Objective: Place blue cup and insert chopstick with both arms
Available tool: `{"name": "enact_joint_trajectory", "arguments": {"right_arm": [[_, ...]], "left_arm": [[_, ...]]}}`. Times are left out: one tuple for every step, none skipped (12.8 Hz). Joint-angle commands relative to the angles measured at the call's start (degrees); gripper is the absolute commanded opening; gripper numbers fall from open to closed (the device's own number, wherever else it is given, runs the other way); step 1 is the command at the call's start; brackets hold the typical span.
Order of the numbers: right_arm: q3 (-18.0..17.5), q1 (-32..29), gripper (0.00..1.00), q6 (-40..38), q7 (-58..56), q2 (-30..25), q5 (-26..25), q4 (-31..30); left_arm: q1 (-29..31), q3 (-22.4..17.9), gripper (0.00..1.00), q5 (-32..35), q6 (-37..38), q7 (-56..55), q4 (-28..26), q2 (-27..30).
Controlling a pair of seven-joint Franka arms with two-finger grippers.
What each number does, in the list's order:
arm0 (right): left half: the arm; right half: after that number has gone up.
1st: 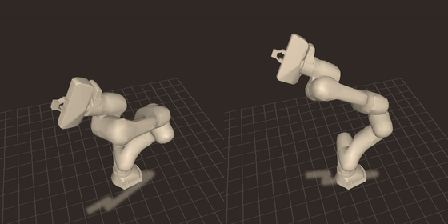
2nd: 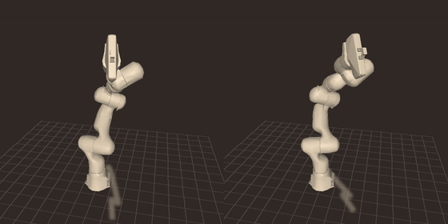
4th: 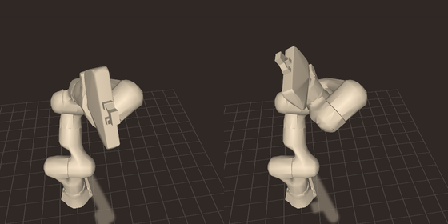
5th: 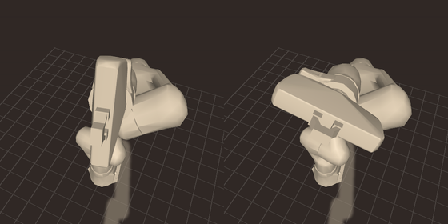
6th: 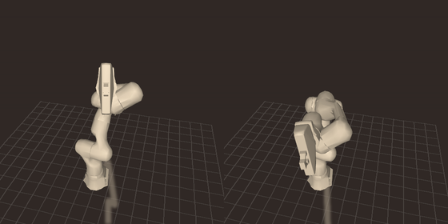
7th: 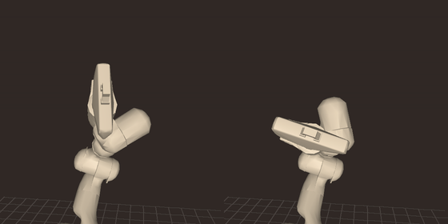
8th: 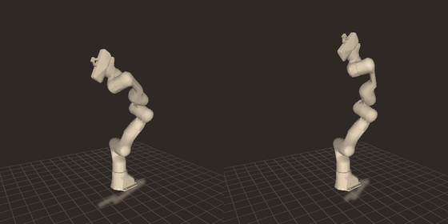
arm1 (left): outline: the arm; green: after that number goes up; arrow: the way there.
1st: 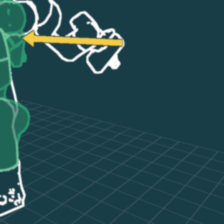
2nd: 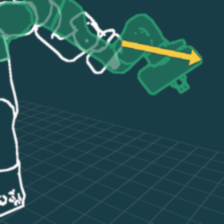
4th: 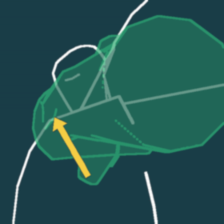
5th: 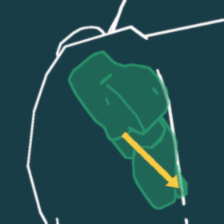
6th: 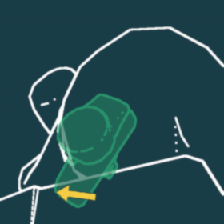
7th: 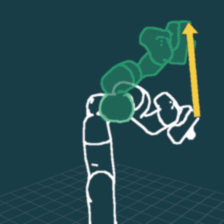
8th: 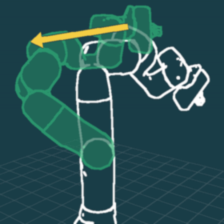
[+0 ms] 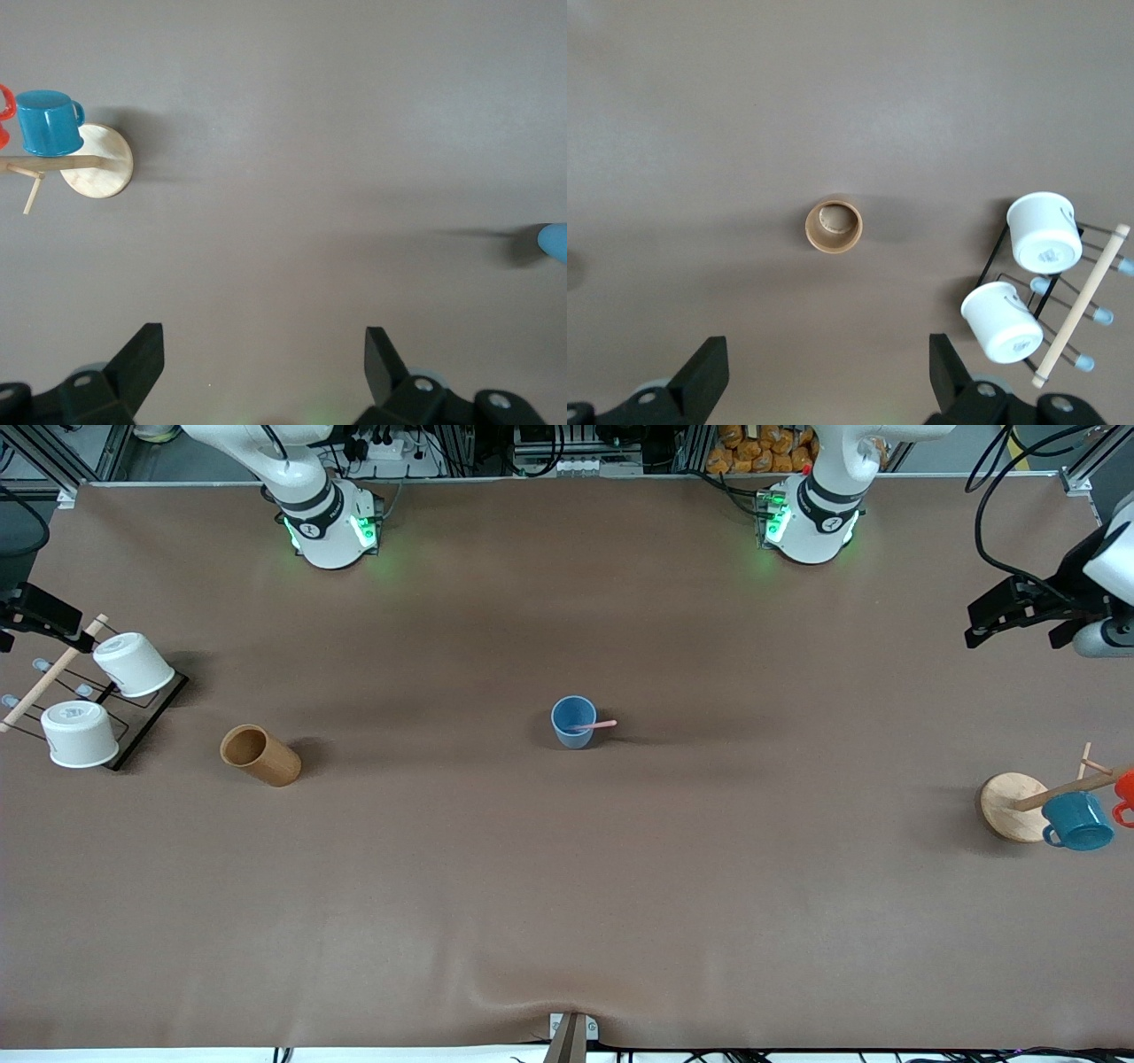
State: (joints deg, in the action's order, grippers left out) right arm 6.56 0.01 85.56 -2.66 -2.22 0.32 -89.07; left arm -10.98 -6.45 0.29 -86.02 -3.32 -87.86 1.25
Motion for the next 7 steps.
{"name": "enact_joint_trajectory", "arguments": {"right_arm": [[-1.2, -0.6, 1.0, -2.3, 2.5, -2.5, 0.8, -1.5], [-1.3, -0.4, 1.0, -2.4, 2.5, -2.5, 0.8, -1.5], [-1.4, -0.3, 1.0, -2.4, 2.5, -2.5, 0.8, -1.5], [-1.5, -0.2, 1.0, -2.4, 2.5, -2.5, 0.8, -1.5], [-1.5, -0.2, 1.0, -2.4, 2.2, -2.5, 0.8, -1.5], [-1.5, -0.2, 1.0, -2.3, 2.1, -2.5, 0.9, -1.5], [-1.5, 0.2, 1.0, -2.3, 2.1, -2.5, 0.8, -1.5]], "left_arm": [[-0.4, -0.1, 1.0, 0.0, 1.0, 0.6, 0.4, -0.1], [-0.4, -0.1, 1.0, -0.1, 1.0, 0.6, 0.4, -0.1], [-0.4, -0.1, 1.0, -0.3, 1.0, 0.6, 0.5, -0.1], [-0.3, -0.1, 1.0, -0.4, 1.0, 0.5, 0.5, -0.2], [-0.2, -0.1, 1.0, -0.4, 1.0, 0.6, 0.5, -0.1], [0.0, -0.1, 1.0, -0.5, 1.0, 0.7, 0.5, -0.1], [0.1, -0.1, 1.0, -0.5, 1.0, 0.6, 0.5, -0.2]]}}
